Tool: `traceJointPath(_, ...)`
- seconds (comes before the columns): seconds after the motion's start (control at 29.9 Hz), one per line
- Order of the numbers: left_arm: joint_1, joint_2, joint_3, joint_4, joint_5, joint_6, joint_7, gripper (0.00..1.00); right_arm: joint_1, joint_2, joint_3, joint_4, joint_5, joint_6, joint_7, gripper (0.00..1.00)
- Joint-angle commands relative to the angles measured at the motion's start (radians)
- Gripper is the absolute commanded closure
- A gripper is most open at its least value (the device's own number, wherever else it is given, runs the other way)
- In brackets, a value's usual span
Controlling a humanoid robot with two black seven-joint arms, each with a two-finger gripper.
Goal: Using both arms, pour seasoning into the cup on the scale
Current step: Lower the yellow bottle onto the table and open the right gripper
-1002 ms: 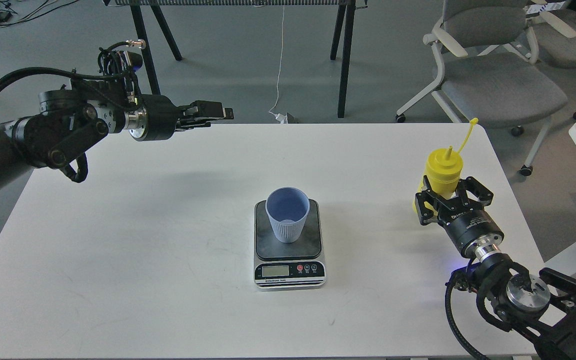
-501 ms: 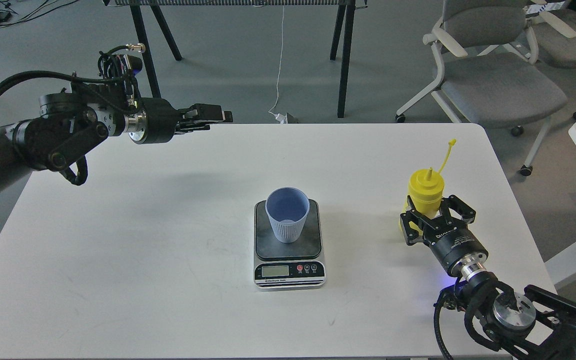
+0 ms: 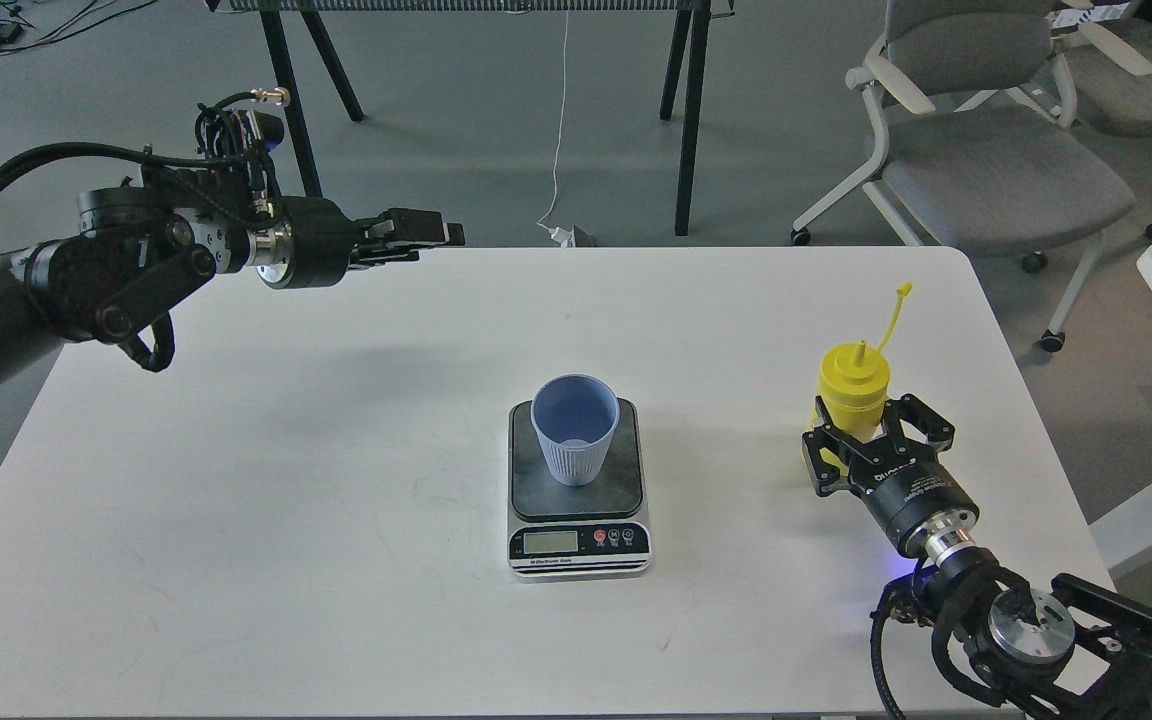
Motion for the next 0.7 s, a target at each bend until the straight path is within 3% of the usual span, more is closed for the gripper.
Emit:
traceJointPath(0.0, 0.0, 0.0, 0.0, 0.001, 0.001, 0.0, 0.0, 0.26, -0.006, 0.0, 0.005, 0.002, -0.003, 0.0, 0.0, 0.48)
traceJointPath(0.13, 0.0, 0.0, 0.002, 0.001, 0.001, 0.0, 0.0, 0.26, -0.009, -0.008, 0.006, 0.005, -0.003, 0.0, 0.0, 0.43)
traceJointPath(0.43, 0.011, -0.002, 0.0, 0.001, 0.001, 0.0, 0.0, 0.26, -0.032, -0.023, 0.023, 0.013, -0.005, 0.0, 0.0, 0.2)
traceJointPath(0.67, 0.011, -0.002, 0.002, 0.001, 0.003, 0.0, 0.0, 0.26, -0.045, -0.023, 0.023, 0.018, -0.008, 0.0, 0.0, 0.1)
